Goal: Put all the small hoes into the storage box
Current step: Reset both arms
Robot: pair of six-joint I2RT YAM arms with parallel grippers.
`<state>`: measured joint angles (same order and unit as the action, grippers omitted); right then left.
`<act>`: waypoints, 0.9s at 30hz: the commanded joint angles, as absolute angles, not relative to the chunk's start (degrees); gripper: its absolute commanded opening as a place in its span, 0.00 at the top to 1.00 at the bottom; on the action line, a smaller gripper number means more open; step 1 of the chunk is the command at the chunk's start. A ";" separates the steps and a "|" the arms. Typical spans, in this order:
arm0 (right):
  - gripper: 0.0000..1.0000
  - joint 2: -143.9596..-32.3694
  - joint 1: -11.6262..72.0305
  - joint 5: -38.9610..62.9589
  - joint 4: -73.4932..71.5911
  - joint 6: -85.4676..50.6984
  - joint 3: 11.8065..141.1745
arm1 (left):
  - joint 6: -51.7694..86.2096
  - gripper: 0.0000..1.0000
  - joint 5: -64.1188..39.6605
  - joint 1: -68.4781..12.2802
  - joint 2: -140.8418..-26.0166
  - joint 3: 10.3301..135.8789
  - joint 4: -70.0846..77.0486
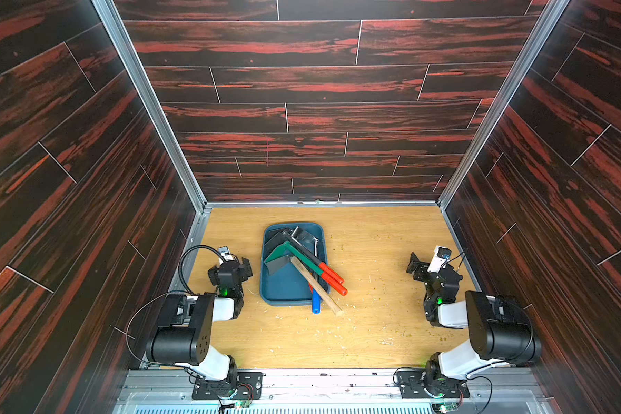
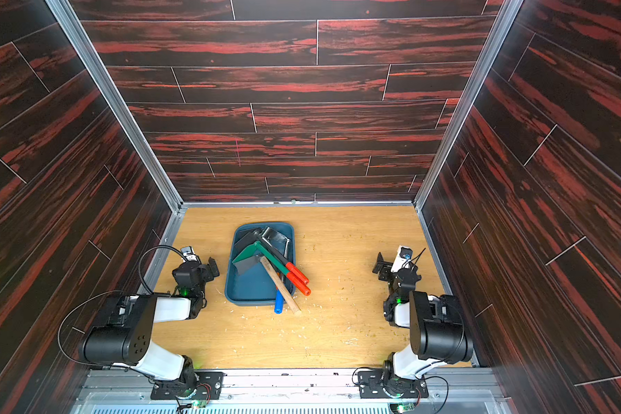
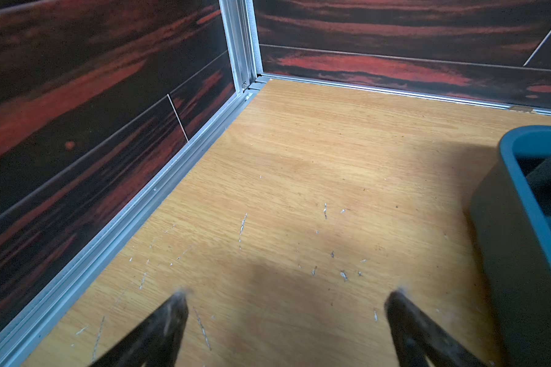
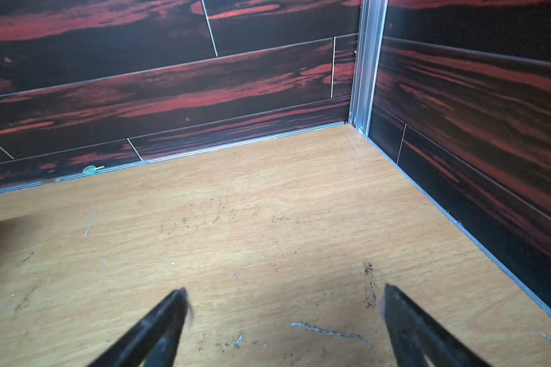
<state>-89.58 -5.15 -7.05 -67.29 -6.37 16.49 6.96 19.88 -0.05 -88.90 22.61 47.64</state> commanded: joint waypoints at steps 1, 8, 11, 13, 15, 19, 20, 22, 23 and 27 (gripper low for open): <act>0.02 -89.47 -5.02 -6.77 -67.46 -5.86 16.52 | 6.88 0.00 19.82 0.26 -88.42 23.55 48.47; 0.02 -89.48 -5.06 -6.78 -67.41 -5.88 16.52 | 6.86 0.00 19.84 0.26 -88.41 23.55 48.52; 0.02 -89.47 -5.01 -6.79 -67.42 -5.91 16.52 | 6.87 0.00 19.84 0.26 -88.42 23.55 48.51; 0.02 -89.47 -5.02 -6.77 -67.41 -5.89 16.52 | 6.86 0.00 19.80 0.26 -88.40 23.55 48.53; 0.02 -89.52 -5.04 -6.81 -67.41 -5.92 16.52 | 6.86 0.00 19.79 0.22 -88.39 23.55 48.52; 0.02 -89.56 -5.03 -6.84 -67.18 -5.78 16.76 | 6.87 0.00 19.83 0.26 -88.37 23.55 48.54; 0.02 -89.64 -5.05 -6.60 -66.62 -5.65 17.15 | 6.90 0.00 19.85 0.26 -88.41 23.53 48.54; 0.02 -89.73 -4.94 -5.06 -64.99 -4.87 17.96 | 6.92 0.00 19.82 0.26 -88.36 23.55 48.54; 0.02 -89.74 -4.92 -4.79 -64.89 -4.74 18.02 | 6.86 0.00 19.86 0.26 -88.34 23.55 48.47; 0.02 -89.49 -4.95 -4.44 -65.83 -4.83 17.44 | 6.86 0.00 19.84 0.29 -88.36 23.55 48.52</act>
